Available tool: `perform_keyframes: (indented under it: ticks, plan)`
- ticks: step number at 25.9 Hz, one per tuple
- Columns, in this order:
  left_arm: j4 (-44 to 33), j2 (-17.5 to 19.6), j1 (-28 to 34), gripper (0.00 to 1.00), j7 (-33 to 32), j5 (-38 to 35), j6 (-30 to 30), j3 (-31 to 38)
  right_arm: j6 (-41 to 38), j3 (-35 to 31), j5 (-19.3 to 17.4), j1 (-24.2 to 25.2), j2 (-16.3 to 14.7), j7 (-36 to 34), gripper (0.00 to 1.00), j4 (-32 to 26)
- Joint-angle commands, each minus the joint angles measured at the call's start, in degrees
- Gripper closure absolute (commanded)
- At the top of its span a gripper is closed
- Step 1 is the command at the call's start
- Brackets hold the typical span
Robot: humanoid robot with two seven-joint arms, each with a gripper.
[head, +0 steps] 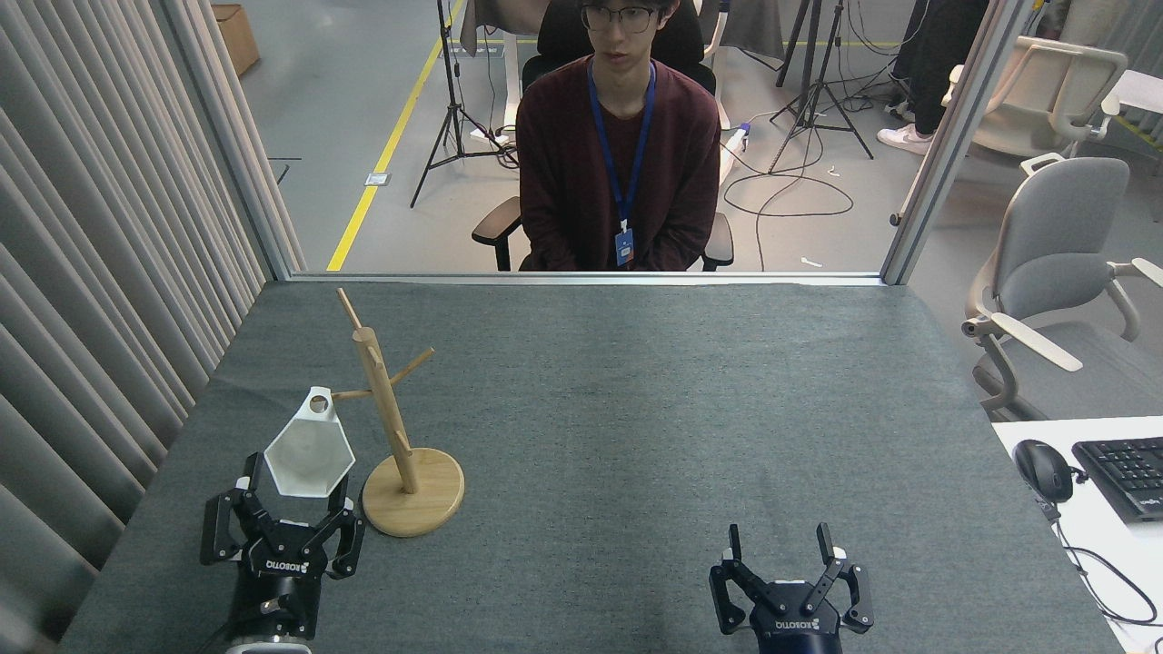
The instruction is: Hang cup on storage rack
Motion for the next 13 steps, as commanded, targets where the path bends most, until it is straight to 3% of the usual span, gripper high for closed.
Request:
perform_keyframes:
  ticks: [1, 13]
  plan:
    - [-0.87, 0.0, 0.38, 0.01, -0.01, 0.01, 0.01, 0.0, 0.02, 0.0, 0.03, -0.06, 0.02, 0.01, 0.0, -0.01]
    - [-6.24, 0.0, 3.45, 0.01, -0.1, 0.89, -0.69, 0.44, 0.11, 0.0, 0.03, -0.41, 0.11, 0.01, 0.0, 0.08]
